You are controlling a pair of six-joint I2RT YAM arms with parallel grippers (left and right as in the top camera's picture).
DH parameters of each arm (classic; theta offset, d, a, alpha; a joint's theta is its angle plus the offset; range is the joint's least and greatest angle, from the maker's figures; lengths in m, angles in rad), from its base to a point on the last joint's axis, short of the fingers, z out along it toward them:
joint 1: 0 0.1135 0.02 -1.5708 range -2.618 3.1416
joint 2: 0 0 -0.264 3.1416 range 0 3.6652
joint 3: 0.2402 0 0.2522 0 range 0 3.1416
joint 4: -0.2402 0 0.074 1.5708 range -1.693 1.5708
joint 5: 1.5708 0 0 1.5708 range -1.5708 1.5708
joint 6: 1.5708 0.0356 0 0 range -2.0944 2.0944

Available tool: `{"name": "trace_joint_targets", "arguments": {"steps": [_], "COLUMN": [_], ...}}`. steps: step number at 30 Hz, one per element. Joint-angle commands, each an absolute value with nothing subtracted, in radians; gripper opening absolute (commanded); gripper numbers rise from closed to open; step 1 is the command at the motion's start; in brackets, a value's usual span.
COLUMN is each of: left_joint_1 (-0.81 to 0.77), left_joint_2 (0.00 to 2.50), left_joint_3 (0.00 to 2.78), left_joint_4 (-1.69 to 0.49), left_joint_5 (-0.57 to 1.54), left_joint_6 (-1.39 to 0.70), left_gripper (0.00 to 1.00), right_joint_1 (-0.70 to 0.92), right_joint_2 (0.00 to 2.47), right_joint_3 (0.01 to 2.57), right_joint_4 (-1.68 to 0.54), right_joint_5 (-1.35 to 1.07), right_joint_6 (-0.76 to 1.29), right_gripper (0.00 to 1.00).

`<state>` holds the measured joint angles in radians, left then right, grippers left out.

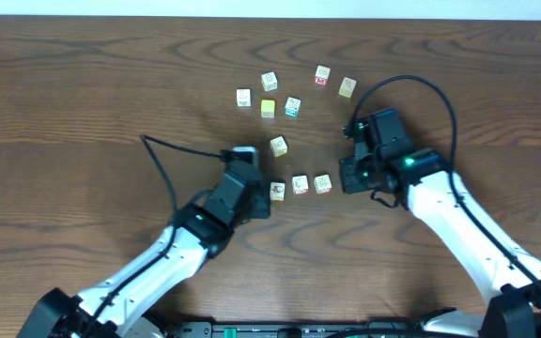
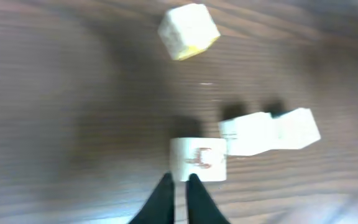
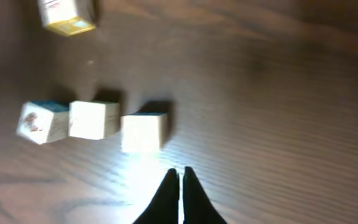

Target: Lift 3 blocks

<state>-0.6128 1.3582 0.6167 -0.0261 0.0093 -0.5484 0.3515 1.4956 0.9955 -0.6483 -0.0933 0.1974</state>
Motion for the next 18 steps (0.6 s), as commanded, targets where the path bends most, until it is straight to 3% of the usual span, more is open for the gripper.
{"name": "trace_joint_targets", "arguments": {"steps": [1, 18], "left_joint_1": [-0.569, -0.567], "left_joint_2": [1.361, 1.594], "left_joint_3": [0.624, 0.624], "left_joint_4": [-0.068, 0.022], "left_joint_5": [-0.019, 0.049], "left_joint_6": [-0.524, -0.536], "left_gripper": [0.07, 0.07], "right_joint_1": [0.302, 0.289], "right_joint_2": [1.504, 1.759], "right_joint_3": [1.005, 1.005], "right_joint_4": [-0.654, -0.585], "right_joint_5": [-0.079, -0.154], "right_joint_6": [0.185, 0.105], "right_gripper": [0.01, 0.01]}}
